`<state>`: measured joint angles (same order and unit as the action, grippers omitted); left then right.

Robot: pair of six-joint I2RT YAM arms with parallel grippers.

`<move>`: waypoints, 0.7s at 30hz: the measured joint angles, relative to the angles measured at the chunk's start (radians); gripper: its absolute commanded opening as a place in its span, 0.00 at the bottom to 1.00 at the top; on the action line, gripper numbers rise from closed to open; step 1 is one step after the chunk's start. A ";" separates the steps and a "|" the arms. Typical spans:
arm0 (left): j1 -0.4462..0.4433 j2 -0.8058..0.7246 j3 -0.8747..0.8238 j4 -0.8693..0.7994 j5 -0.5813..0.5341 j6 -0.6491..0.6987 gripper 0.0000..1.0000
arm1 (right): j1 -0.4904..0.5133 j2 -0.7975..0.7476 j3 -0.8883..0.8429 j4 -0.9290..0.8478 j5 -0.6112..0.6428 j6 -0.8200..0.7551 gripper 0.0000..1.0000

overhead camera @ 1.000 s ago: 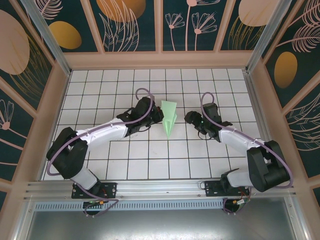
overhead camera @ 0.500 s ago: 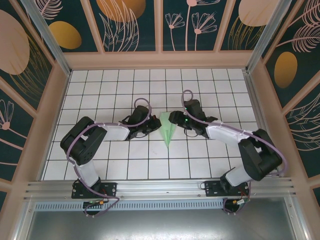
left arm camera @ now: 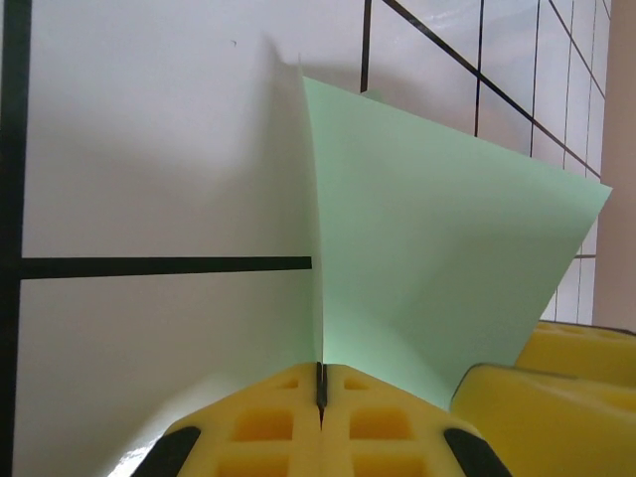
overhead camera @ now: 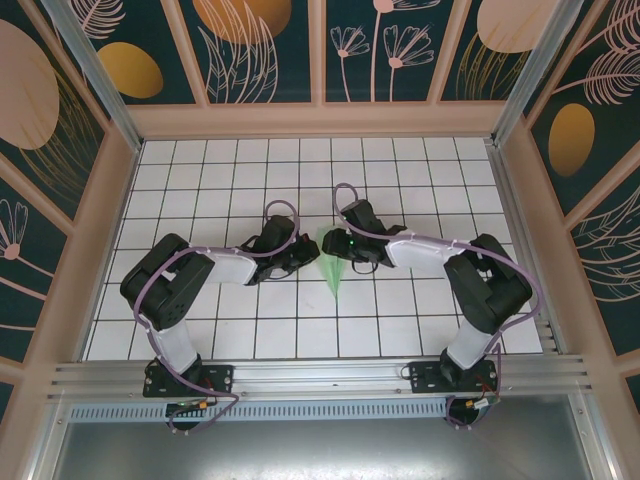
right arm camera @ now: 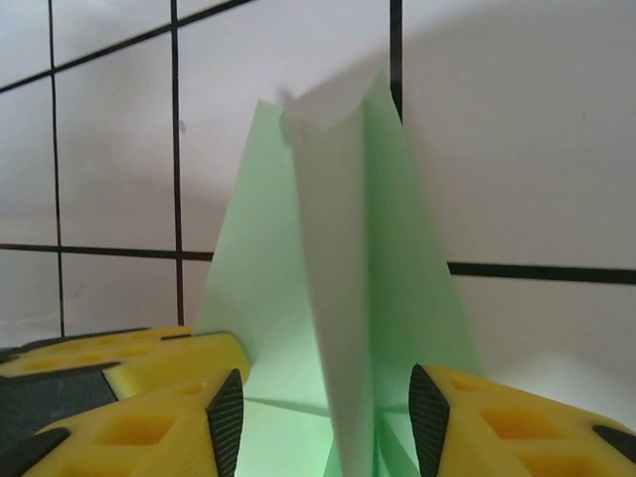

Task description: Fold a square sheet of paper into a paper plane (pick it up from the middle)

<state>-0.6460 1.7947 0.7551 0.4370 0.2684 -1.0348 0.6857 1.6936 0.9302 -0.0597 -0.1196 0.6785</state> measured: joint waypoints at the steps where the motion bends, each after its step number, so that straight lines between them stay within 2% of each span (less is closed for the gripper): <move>1: 0.000 0.000 0.000 0.000 0.000 0.000 0.00 | 0.006 0.000 0.000 -0.006 0.000 0.000 0.52; 14: 0.000 0.000 0.000 0.000 -0.007 -0.003 0.00 | 0.032 0.000 0.000 -0.072 0.014 0.052 0.55; 21: 0.000 0.000 0.000 0.000 -0.006 -0.006 0.00 | 0.056 0.000 -0.003 -0.087 0.011 0.087 0.50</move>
<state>-0.6460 1.7947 0.7551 0.4370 0.2623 -1.0412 0.7422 1.6932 0.9268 -0.1467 -0.1089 0.7654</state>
